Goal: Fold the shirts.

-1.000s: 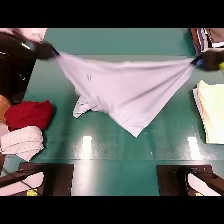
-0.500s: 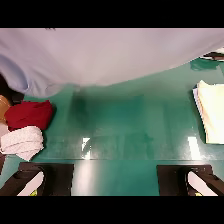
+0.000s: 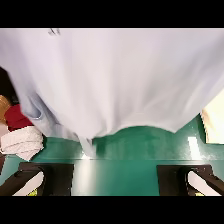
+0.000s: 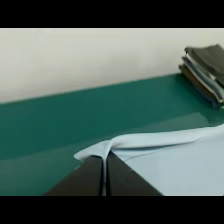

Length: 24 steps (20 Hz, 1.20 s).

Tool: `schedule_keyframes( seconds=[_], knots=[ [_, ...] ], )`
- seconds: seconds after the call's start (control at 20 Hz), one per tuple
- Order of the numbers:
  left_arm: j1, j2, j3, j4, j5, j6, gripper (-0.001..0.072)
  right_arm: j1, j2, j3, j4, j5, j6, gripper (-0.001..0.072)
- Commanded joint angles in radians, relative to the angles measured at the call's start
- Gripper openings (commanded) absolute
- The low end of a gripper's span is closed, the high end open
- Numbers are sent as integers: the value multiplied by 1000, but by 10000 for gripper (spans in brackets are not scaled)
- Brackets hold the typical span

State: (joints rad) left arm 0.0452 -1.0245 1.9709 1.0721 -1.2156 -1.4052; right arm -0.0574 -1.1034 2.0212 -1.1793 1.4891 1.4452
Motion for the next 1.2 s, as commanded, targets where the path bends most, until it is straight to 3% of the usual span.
schedule_keyframes(
  seconds=[0.0, 0.15, 0.35, 0.55, 0.7, 0.75, 0.8, 0.85, 0.95, 1.0, 1.15],
  knots=[
    [-2, -173, -125, 6, -116, 5, 22, 93, -216, 0, -2, 106, 5, 6],
    [-2, -376, -257, 2, -152, 23, 22, 110, -468, 0, -2, 170, 6, 7],
    [-2, -631, -291, -4, 14, 53, 22, 93, -706, 0, 0, 90, 6, 7],
    [-2, -719, -290, -6, 219, 83, 23, 95, -795, 0, 1, -40, 5, 8],
    [-1, -717, -290, 2, 243, 100, 26, 94, -792, 0, 15, -115, 6, 19],
    [-1, -716, -288, 2, 224, 100, 137, 87, -789, 0, 41, -114, 6, 168],
    [2, -716, -280, 3, 185, 97, 418, 74, -785, 0, 82, -101, 6, 363],
    [11, -716, -260, 2, 114, 77, 519, 59, -776, 0, 133, -71, 5, 382],
    [43, -714, -216, 2, -46, 64, 514, 24, -743, -8, 194, 21, -22, 382],
    [62, -698, -221, 4, -92, 58, 424, 8, -707, -42, 191, 47, -37, 382],
    [110, -567, -369, 25, -126, 47, 410, -42, -532, -276, 193, 49, -92, 382]
  ],
)
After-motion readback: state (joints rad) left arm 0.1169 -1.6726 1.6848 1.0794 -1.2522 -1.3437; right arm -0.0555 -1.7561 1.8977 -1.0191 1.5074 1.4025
